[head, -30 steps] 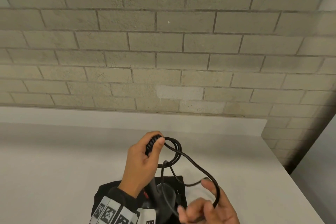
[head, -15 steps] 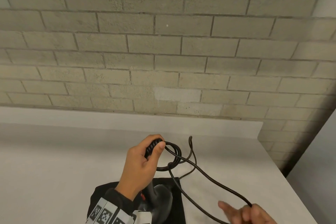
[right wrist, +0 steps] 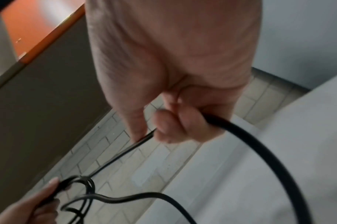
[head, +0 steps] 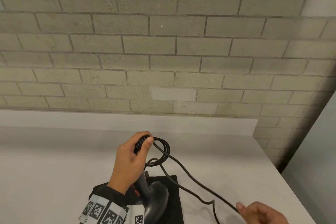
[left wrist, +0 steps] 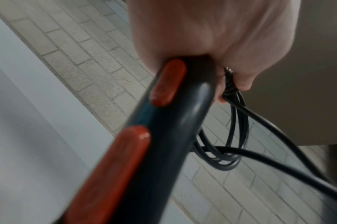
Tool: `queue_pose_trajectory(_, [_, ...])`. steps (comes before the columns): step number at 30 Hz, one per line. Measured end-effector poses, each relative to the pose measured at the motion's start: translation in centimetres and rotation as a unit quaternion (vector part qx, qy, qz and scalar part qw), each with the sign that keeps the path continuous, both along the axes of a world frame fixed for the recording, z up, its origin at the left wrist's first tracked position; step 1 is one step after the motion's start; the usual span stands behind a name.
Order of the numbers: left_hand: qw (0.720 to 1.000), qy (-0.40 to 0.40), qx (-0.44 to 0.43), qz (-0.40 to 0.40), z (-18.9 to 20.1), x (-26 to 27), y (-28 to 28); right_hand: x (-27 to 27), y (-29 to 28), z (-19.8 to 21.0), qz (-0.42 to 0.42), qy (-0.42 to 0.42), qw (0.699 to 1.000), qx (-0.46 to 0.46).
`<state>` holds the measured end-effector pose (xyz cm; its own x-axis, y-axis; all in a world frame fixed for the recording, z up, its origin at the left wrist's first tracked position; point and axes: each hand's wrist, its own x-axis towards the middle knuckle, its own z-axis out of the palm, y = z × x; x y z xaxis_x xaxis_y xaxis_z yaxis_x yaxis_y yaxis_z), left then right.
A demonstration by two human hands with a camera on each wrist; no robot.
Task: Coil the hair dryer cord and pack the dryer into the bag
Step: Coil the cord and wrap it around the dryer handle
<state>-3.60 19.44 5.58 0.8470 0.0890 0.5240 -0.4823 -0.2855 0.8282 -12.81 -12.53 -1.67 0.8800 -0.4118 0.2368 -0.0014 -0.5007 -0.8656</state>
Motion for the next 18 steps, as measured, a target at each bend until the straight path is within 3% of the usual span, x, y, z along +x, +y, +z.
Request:
queue_pose_trajectory(5, [1.000,0.000,0.008,-0.007,0.1,-0.4,-0.7,0.2,3.5,0.8,-0.140,-0.090,0.986,0.031])
queue_pose_trajectory(9, [0.999,-0.011,0.045,-0.013,0.6,-0.7,-1.4,-0.5,11.7,3.6,0.049,-0.237,0.970,-0.002])
queue_pose_trajectory(10, [0.998,-0.016,0.050,-0.017,0.7,-0.8,-1.6,-0.3,13.3,3.7,0.083,-0.226,0.970,-0.028])
queue_pose_trajectory(14, [0.997,-0.029,0.058,-0.042,0.8,-1.2,-2.5,1.7,17.5,3.4,0.212,-0.056,0.970,-0.101])
queue_pose_trajectory(16, [0.997,-0.029,0.064,-0.045,0.7,-1.3,-2.5,2.4,18.1,3.7,0.265,0.016,0.963,-0.055])
queue_pose_trajectory(18, [0.997,-0.026,0.058,-0.039,0.7,-1.2,-2.2,2.2,18.0,3.8,0.297,0.025,0.954,-0.018])
